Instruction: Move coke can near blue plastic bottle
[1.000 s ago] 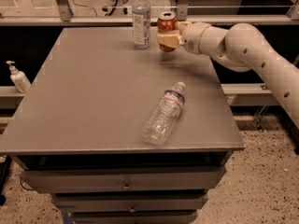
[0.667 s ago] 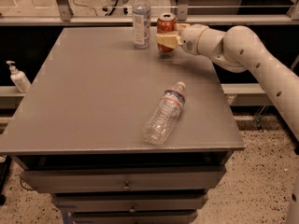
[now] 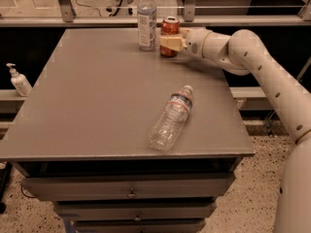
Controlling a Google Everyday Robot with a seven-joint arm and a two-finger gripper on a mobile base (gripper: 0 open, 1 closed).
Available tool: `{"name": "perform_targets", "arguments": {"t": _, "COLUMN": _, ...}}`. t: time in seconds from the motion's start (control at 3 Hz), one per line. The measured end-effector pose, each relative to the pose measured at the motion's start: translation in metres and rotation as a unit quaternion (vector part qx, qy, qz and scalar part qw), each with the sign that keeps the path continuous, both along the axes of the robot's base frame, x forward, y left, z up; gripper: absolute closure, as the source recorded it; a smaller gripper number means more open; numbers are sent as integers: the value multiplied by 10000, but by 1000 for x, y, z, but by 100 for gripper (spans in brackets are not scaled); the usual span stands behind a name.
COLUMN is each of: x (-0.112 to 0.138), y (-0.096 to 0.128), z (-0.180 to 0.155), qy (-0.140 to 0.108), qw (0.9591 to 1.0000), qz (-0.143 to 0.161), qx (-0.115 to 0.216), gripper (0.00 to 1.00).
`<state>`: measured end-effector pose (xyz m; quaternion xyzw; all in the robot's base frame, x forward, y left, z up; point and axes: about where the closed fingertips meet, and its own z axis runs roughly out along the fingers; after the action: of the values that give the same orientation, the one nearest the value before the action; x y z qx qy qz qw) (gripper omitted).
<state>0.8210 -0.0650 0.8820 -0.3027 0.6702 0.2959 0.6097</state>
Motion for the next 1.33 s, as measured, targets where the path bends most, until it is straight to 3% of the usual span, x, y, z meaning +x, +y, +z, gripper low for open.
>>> {"name": "perform_targets", "arguments": {"t": 0.67, "x": 4, "y": 5, "z": -7, "qy": 150, "qw": 9997, "qz": 151, "qx": 95, "gripper": 13}}
{"name": "perform_targets", "arguments": {"t": 1.0, "x": 1, "y": 6, "z": -7, "qy": 182, "qw": 9996, "qz": 199, "qx": 91, "gripper": 0}}
{"name": "perform_targets", "arguments": {"t": 1.33, "x": -9, "y": 11, "z": -3, "qy": 203, "qw": 9992, "qz": 329, "qx": 80, "gripper": 0}}
